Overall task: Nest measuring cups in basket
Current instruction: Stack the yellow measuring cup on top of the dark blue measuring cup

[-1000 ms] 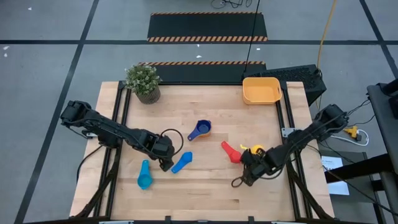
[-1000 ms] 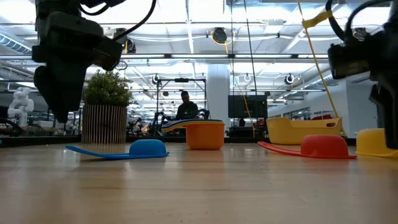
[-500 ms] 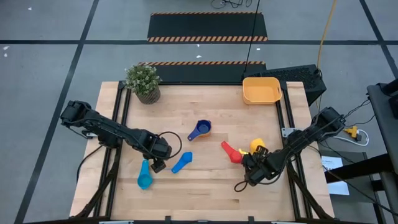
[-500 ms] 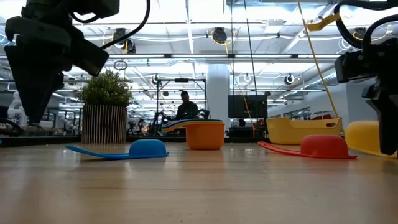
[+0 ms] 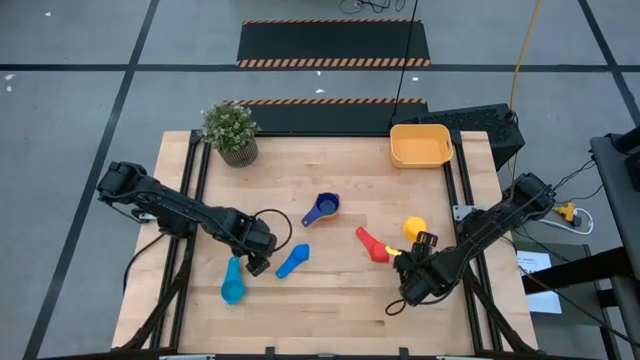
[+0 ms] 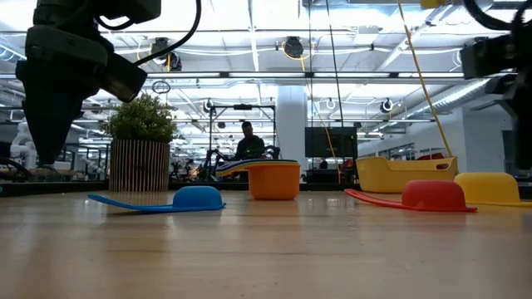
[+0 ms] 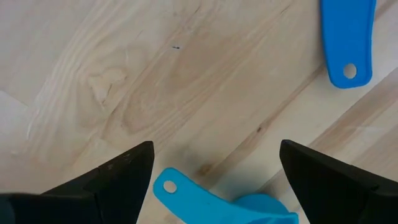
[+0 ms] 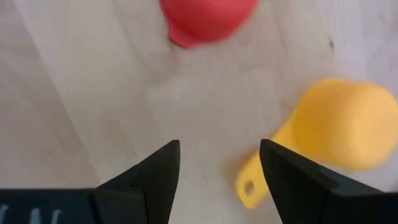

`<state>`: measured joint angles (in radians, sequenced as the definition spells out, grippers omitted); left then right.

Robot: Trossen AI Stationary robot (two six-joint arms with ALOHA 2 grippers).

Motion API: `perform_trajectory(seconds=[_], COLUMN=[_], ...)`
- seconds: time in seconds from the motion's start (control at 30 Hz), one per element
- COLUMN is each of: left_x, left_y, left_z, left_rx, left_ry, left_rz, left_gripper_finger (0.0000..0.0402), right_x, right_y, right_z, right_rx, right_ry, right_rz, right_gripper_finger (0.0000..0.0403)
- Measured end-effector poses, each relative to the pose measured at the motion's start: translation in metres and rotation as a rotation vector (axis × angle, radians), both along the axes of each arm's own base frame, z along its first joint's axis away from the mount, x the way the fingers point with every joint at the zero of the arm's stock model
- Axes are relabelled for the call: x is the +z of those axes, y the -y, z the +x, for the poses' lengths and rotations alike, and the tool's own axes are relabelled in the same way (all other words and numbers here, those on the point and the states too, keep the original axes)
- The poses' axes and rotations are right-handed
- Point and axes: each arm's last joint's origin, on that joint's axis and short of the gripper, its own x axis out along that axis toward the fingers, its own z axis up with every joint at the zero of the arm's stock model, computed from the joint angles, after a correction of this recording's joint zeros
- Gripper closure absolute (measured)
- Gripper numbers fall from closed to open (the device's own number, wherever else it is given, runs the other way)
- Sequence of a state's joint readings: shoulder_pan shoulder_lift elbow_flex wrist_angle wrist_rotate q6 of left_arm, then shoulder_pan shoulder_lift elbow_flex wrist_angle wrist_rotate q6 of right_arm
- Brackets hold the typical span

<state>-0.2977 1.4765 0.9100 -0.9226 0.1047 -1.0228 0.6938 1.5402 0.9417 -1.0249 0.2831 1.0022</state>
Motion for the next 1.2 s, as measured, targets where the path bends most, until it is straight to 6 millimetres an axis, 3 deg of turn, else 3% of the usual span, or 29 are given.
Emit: perform_trajectory(seconds=[0.17,0.33,0.7,0.8,1.0,1.2], left_x=[0.0,0.0,0.0,0.0,0.001,0.001], left_y=[0.003,0.006,0.008,0.009,0.01,0.012], left_z=[-0.001,0.001,0.003,0.003,0.003,0.002], left_rx=[0.04,0.085,0.121,0.131,0.198,0.246], left_ry=[-0.001,0.042,0.068,0.069,0.085,0.105], left_rz=[0.012,0.056,0.045,0.05,0.09,0.128], left_gripper_finger=[0.0053,0.0053,0.0053,0.0053,0.0053,0.0053], right_x=[0.0,-0.008,-0.009,-0.01,-0.033,-0.042], right_y=[-0.002,-0.009,-0.028,-0.027,-0.02,-0.01], right_z=[-0.018,-0.028,-0.053,-0.06,-0.07,-0.076], right_rx=[-0.057,-0.071,-0.005,0.053,0.175,0.199], right_ry=[-0.107,-0.154,0.048,0.065,0.077,0.064], right_rz=[-0.029,0.049,-0.1,-0.154,-0.173,-0.222], right_gripper_finger=[0.0188,0.0188,0.0188,0.0188,0.0187,0.018])
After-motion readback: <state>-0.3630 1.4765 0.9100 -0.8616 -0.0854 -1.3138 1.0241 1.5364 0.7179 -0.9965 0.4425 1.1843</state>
